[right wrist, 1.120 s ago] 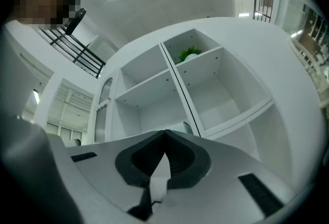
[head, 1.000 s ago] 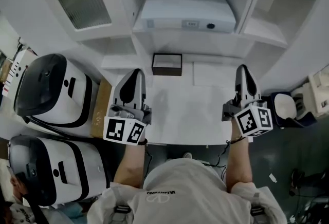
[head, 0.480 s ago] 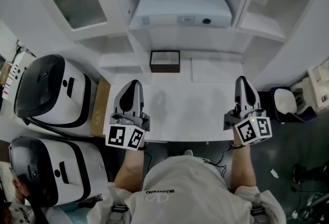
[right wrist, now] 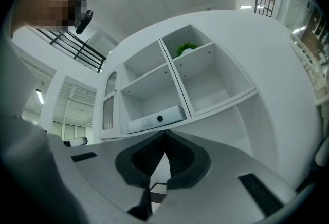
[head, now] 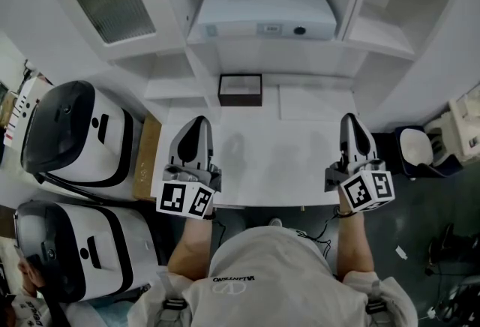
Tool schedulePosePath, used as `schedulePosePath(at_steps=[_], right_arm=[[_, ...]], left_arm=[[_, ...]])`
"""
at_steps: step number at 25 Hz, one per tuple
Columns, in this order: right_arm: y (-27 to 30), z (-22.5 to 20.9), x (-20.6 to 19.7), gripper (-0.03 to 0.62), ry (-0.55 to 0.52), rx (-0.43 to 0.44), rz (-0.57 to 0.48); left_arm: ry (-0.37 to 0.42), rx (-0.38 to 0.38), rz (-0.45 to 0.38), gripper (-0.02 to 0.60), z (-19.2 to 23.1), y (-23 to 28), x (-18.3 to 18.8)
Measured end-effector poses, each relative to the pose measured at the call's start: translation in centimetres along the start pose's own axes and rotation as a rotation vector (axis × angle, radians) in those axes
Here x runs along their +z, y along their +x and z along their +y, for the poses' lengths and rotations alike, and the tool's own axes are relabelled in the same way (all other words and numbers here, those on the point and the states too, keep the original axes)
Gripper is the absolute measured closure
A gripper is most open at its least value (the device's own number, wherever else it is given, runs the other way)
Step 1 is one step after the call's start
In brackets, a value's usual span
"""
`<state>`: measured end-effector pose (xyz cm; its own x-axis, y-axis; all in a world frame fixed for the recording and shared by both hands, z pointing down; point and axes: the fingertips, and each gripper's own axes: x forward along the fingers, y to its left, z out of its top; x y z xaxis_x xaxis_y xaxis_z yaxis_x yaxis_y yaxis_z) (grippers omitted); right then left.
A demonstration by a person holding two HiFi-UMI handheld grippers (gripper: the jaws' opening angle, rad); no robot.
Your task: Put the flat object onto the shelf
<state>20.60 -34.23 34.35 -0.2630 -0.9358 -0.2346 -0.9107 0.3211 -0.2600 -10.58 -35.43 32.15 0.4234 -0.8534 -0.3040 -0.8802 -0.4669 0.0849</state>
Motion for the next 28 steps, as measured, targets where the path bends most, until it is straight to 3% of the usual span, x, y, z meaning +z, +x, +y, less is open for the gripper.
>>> schedulePosePath(at_steps=[28], right_arm=[[-0.90,-0.02,-0.53,0.585,-0.007,-0.004,0.033]], left_arm=[[-0.042,0.035,0.023,0.577,0.23,-0.62,-0.72]])
